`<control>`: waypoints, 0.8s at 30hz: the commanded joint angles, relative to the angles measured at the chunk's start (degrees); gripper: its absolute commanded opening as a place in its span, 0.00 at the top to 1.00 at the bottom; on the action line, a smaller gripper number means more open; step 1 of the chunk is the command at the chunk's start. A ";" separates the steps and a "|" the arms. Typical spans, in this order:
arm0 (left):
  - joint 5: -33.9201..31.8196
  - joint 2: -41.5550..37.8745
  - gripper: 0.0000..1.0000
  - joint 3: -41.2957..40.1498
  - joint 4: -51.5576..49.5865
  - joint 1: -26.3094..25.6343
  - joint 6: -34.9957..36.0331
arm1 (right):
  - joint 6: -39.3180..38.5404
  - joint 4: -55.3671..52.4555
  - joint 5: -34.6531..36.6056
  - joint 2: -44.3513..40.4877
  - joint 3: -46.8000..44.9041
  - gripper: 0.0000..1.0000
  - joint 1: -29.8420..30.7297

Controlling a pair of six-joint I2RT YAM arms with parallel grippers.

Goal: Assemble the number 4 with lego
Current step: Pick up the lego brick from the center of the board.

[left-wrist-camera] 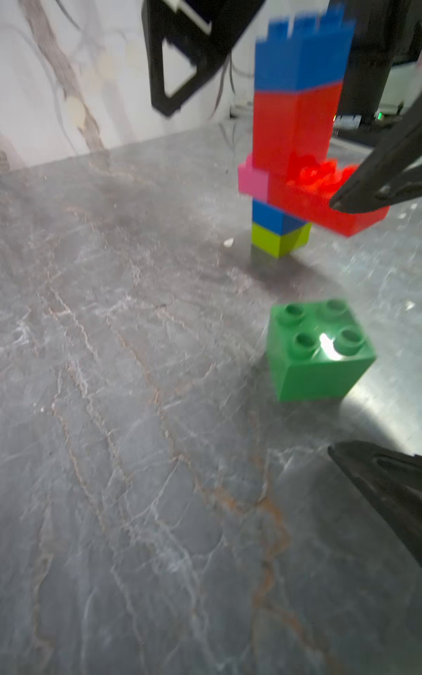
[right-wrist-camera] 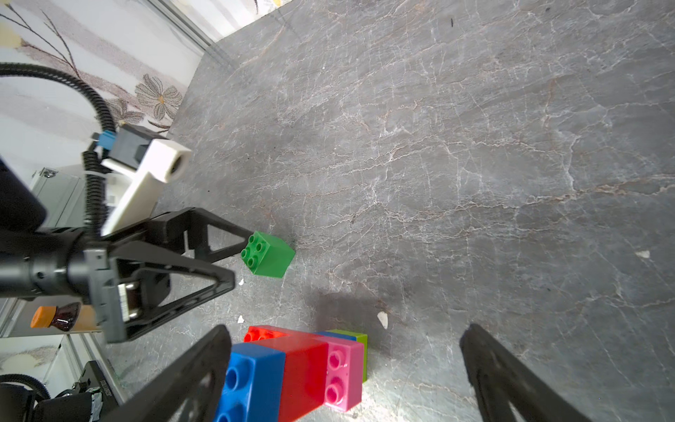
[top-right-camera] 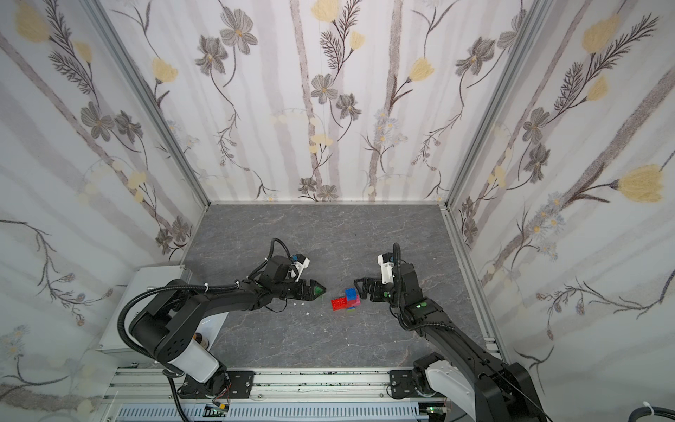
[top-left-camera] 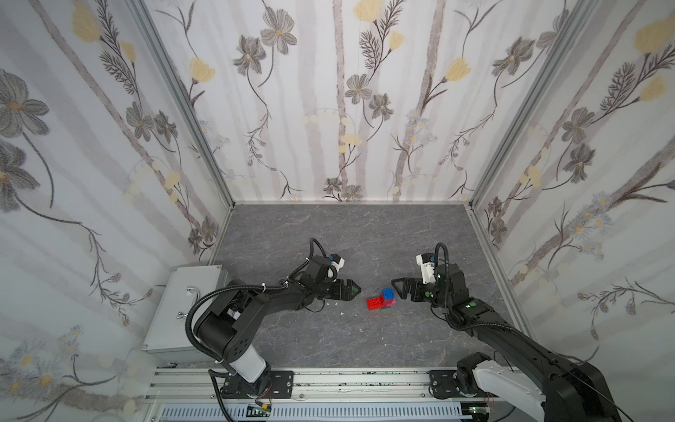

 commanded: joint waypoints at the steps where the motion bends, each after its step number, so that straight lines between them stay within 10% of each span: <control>1: 5.07 5.94 0.08 2.55 9.13 -0.25 3.95 | -1.67 2.68 -0.94 0.26 0.45 0.02 -0.07; 24: 7.12 3.51 0.25 -12.78 33.73 -1.03 4.16 | -2.70 -2.12 1.69 -2.30 1.19 0.02 -0.27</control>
